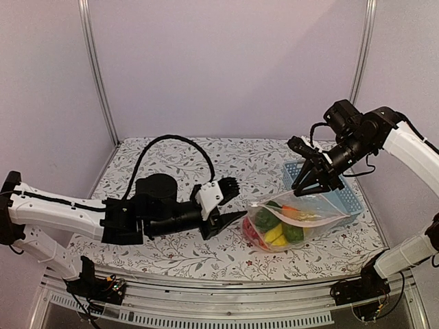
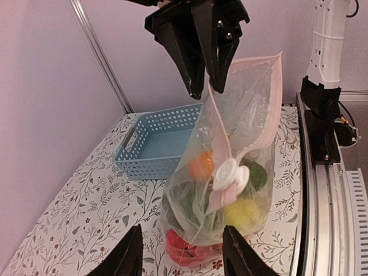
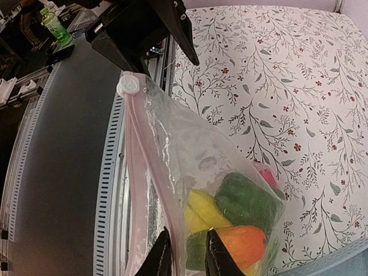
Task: Place the food in the zip-top bag and seal the zipper
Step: Pick up the zipper food storage bag at the center of the board, then adjust the zipper food storage bag at the center of the board.
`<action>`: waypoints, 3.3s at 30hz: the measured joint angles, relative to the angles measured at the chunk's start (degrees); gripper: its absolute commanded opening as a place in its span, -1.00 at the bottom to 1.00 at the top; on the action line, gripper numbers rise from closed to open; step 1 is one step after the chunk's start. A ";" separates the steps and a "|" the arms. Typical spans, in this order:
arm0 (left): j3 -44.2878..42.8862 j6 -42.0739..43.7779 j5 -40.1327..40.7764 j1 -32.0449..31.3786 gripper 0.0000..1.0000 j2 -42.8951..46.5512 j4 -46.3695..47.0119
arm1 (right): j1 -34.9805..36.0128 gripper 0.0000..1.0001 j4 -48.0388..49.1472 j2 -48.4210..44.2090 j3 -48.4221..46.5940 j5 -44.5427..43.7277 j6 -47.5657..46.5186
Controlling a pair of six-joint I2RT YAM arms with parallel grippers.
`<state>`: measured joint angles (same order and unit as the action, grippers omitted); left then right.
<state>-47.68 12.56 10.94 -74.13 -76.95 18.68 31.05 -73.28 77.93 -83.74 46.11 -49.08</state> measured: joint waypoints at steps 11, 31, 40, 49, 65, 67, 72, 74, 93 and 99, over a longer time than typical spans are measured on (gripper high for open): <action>-5.40 4.22 -2.47 0.07 -0.80 -8.11 0.70 | 0.00 -0.32 0.15 0.70 -0.20 1.16 0.24; -0.83 -6.40 12.72 3.61 -1.00 3.34 1.22 | -0.11 0.38 0.90 -0.20 -5.46 2.25 0.28; -0.02 -12.33 20.17 3.98 -1.00 5.49 -3.85 | -0.09 0.46 3.06 -1.18 2.67 0.90 0.37; 0.28 -13.81 21.53 4.61 -1.00 6.25 -5.60 | 2.58 0.18 12.79 -3.87 9.70 -6.88 4.85; 0.72 -14.51 20.13 5.60 -0.62 6.97 -6.36 | 2.67 -0.90 19.30 -4.04 7.69 -7.91 9.22; 0.72 -14.36 19.43 6.19 -0.78 6.97 -6.25 | 2.67 -0.92 19.28 -4.04 7.52 -7.82 9.18; 0.72 -13.81 17.11 7.67 -1.00 6.97 -6.12 | 2.64 -1.00 19.19 -4.04 7.30 -7.17 8.92; 0.83 -13.88 16.57 7.93 -1.00 7.02 -5.92 | 2.16 -1.00 19.04 -4.04 7.30 -6.45 8.87; 8.74 -14.67 6.71 8.52 -1.00 14.23 6.03 | -11.67 -0.21 20.68 -1.68 7.17 12.52 10.91; 6.54 -14.73 7.76 8.68 -1.00 11.80 4.72 | -8.41 0.22 21.44 -1.33 1.33 4.79 11.80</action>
<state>-41.15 -2.17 18.70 -65.45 -65.14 23.40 22.63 -51.83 76.60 -82.41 50.89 -37.28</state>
